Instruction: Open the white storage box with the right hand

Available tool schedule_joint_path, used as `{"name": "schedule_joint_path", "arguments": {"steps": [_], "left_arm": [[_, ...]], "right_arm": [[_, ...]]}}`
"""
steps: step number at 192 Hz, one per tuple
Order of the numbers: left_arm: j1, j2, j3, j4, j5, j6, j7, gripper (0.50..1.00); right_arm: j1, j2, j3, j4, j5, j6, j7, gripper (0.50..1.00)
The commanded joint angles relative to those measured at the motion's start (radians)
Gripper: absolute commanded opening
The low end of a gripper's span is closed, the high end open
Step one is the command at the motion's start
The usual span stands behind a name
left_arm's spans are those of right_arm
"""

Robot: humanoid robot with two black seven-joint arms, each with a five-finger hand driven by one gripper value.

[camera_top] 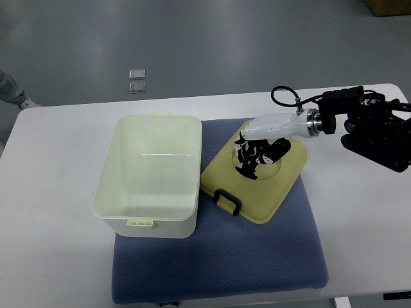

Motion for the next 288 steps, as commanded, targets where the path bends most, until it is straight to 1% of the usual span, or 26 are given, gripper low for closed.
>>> {"name": "schedule_joint_path", "arguments": {"steps": [1,2,3,4,5,6,10,29,45,64,79,101,114,126,148,163,170,182,204,236,262,288], "left_arm": [[0.000,0.000,-0.001,0.000,0.000,0.000,0.000,1.000],[0.000,0.000,0.000,0.000,0.000,0.000,0.000,1.000],[0.000,0.000,0.000,0.000,0.000,0.000,0.000,1.000],[0.000,0.000,0.000,0.000,0.000,0.000,0.000,1.000],[0.000,0.000,0.000,0.000,0.000,0.000,0.000,1.000],[0.000,0.000,0.000,0.000,0.000,0.000,0.000,1.000],[0.000,0.000,0.000,0.000,0.000,0.000,0.000,1.000],[0.000,0.000,-0.001,0.000,0.000,0.000,0.000,1.000],[0.000,0.000,0.000,0.000,0.000,0.000,0.000,1.000],[0.000,0.000,0.000,0.000,0.000,-0.001,0.000,1.000],[0.000,0.000,0.000,0.000,0.000,0.000,0.000,1.000],[0.000,0.000,0.000,0.000,0.000,-0.001,0.000,1.000],[0.000,0.000,0.000,0.000,0.000,0.000,0.000,1.000],[0.000,0.000,0.000,0.000,0.000,0.000,0.000,1.000],[0.000,0.000,0.000,0.000,0.000,0.000,0.000,1.000],[0.000,0.000,-0.001,0.000,0.000,0.000,0.000,1.000],[0.000,0.000,0.000,0.000,0.000,0.000,0.000,1.000],[0.000,0.000,0.000,0.000,0.000,0.000,0.000,1.000],[0.000,0.000,0.000,0.000,0.000,0.000,0.000,1.000],[0.000,0.000,0.000,0.000,0.000,0.000,0.000,1.000],[0.000,0.000,0.000,0.000,0.000,0.000,0.000,1.000],[0.000,0.000,0.000,0.000,0.000,0.000,0.000,1.000]], "right_arm": [[-0.001,-0.001,0.008,0.000,0.009,0.012,0.000,0.801],[-0.001,-0.001,0.010,0.000,0.012,0.014,0.000,0.827],[-0.001,-0.001,0.010,0.000,0.012,0.014,0.000,0.827],[-0.001,-0.001,0.011,0.000,0.015,0.015,0.000,0.850],[-0.001,-0.001,0.011,0.000,0.015,0.015,0.000,0.850],[-0.001,-0.001,0.011,0.000,0.020,0.017,0.000,0.864],[-0.001,-0.001,0.013,0.000,0.032,0.021,0.000,0.885],[0.004,-0.006,0.019,0.011,0.109,0.054,0.000,0.913],[0.010,-0.015,0.052,0.044,0.215,0.083,0.000,0.913],[0.006,-0.011,0.143,0.060,0.342,0.097,0.000,0.915],[0.001,-0.001,0.201,0.058,0.434,0.098,0.000,0.917],[-0.043,0.032,0.309,0.051,0.647,0.095,0.000,0.917],[-0.089,0.058,0.362,0.044,0.761,0.080,0.000,0.917],[-0.117,0.081,0.391,0.025,0.814,0.057,0.000,0.917],[-0.177,0.149,0.444,-0.060,0.914,-0.032,0.000,0.917],[-0.201,0.177,0.448,-0.110,0.982,-0.072,0.000,0.917],[-0.220,0.183,0.450,-0.130,1.046,-0.090,-0.031,0.917],[-0.246,0.192,0.448,-0.146,1.176,-0.115,-0.059,0.917],[-0.277,0.189,0.447,-0.152,1.360,-0.130,-0.066,0.917],[-0.307,0.196,0.450,-0.158,1.457,-0.133,-0.066,0.917],[-0.310,0.200,0.447,-0.161,1.620,-0.135,-0.069,0.917],[-0.315,0.249,0.448,-0.166,1.666,-0.149,-0.094,0.919]]}}
